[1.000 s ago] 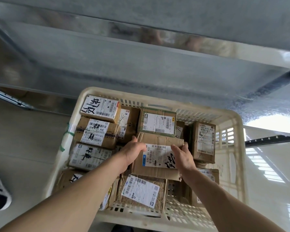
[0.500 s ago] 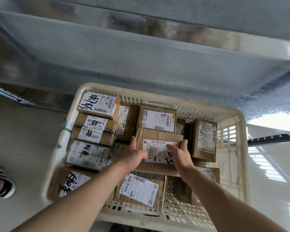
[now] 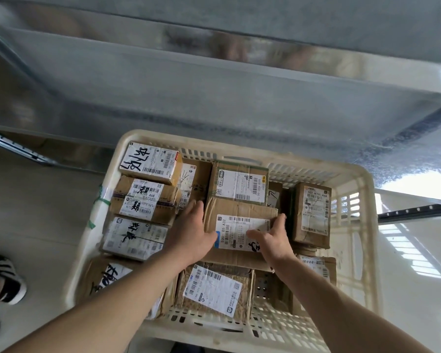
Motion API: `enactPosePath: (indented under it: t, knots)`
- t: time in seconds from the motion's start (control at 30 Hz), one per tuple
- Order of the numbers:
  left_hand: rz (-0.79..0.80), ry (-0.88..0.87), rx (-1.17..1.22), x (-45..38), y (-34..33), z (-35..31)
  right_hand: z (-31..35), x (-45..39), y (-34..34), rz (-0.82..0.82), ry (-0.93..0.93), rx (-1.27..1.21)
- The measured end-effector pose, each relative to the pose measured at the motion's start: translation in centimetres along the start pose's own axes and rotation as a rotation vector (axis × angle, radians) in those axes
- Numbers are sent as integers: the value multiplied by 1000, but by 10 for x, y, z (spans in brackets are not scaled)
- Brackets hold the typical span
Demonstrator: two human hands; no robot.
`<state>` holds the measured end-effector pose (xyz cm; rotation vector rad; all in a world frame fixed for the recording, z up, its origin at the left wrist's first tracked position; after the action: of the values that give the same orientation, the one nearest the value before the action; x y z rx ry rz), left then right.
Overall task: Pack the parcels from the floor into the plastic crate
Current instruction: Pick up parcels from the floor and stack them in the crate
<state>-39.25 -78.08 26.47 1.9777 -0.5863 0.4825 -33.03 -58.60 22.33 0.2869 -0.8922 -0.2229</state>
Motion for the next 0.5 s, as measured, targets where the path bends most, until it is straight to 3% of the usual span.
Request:
enactPosePath:
  t: [0.07,0.1,0.27,0.5]
  knots:
    - [-231,-111,-174,1,16,7,5,7,2,-60,43,206]
    - [-261,-84,-219,-3,24,16,7,11,2,-90,65,287]
    - [-125,141,-201,-32,58,48,6,9,-12,-106,209,584]
    - [-7,127,-272,-45,67,63,9,3,-30,-107,146,653]
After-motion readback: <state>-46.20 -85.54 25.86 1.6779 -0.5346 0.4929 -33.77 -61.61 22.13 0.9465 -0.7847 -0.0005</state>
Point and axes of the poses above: each hand's wrist, its own x-axis away from the middle knuckle, its own y-axis out of the back of the hand, z = x × y, the point moved 2 cm from there along -x, towards the middle knuckle, and after that the axes turned 1 degree about z, right-handed, at the moved point
